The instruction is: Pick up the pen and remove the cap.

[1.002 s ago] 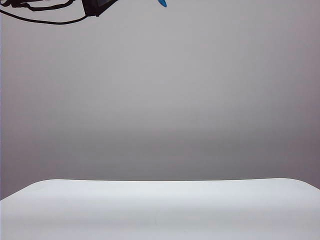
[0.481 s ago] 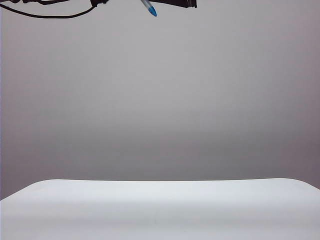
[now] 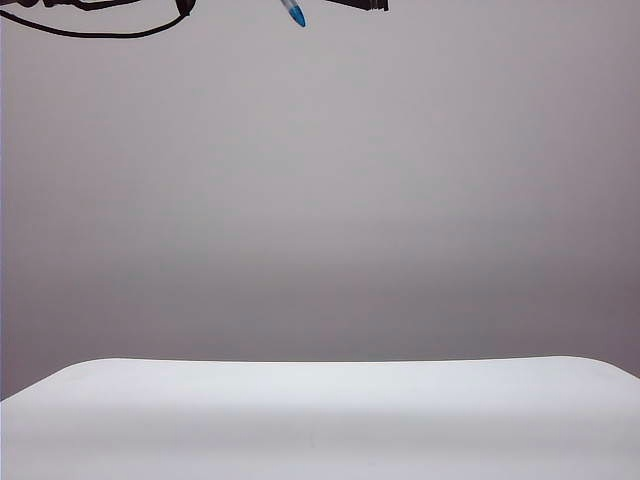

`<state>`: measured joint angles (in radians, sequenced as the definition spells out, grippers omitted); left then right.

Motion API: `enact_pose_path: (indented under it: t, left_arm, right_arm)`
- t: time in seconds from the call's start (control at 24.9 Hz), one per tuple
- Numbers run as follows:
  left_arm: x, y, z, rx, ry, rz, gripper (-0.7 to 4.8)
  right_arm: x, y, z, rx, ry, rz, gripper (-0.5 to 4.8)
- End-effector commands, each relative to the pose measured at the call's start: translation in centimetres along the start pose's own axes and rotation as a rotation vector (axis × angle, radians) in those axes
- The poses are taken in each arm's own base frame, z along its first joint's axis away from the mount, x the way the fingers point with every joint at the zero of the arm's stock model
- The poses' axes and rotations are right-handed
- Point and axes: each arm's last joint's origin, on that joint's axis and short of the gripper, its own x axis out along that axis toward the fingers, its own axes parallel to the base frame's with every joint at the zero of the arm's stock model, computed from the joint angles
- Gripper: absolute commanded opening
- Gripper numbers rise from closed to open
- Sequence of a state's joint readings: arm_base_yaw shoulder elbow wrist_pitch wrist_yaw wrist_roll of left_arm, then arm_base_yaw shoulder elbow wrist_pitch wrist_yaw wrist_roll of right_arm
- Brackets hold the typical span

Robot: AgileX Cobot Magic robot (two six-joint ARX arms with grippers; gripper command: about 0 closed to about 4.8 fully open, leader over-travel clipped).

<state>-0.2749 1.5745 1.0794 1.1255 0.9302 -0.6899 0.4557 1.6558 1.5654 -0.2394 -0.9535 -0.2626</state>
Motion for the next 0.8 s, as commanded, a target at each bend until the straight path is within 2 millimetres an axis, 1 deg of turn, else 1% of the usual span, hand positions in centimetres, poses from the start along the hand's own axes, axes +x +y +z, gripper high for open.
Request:
enact_pose_path:
  t: [0.04,0.08,0.12,0.28,0.32,0.48,0.56,0.64,0.8]
  left_arm:
    - [0.1,-0.3,0.4,0.010,-0.022,-0.008,0.39]
    - [0.1,-0.3,0.4,0.002,-0.026,-0.004,0.14]
    - [0.1,-0.3,0.4,0.004,-0.030,-0.002,0.12]
    - [0.1,-0.4,0.6,0.016,-0.054,0.002,0.12]
    - [0.1,-0.5,0.8,0.018,-0.066,0.000,0.12]
    - [0.1,-0.5,0.9,0.031,-0.084,0.004,0.12]
    - [0.1,-0.5,1.1,0.036,-0.093,0.009,0.11]
    - [0.1,-0.5,1.1,0.040,-0.100,0.016,0.11]
    - [0.1,-0.4,1.1,0.086,-0.095,0.029,0.11]
  right_arm:
    - [0.1,-0.2,0.0,0.000,0.000,-0.012,0.21]
    - [0.3,-0.4,-0.2,0.004,0.003,-0.011,0.21]
    - [0.3,-0.4,-0.3,0.009,0.006,-0.010,0.21]
    - [0.9,-0.9,-1.3,0.045,0.030,-0.001,0.21]
    - [1.2,-1.3,-2.0,0.066,0.045,0.002,0.21]
    - [1.9,-1.9,-3.1,0.097,0.066,0.007,0.21]
    - [2.4,-2.4,-4.1,0.129,0.090,0.014,0.21]
    - [2.7,-2.6,-4.7,0.148,0.106,0.017,0.21]
    - [2.8,-2.7,-4.9,0.153,0.111,0.013,0.21]
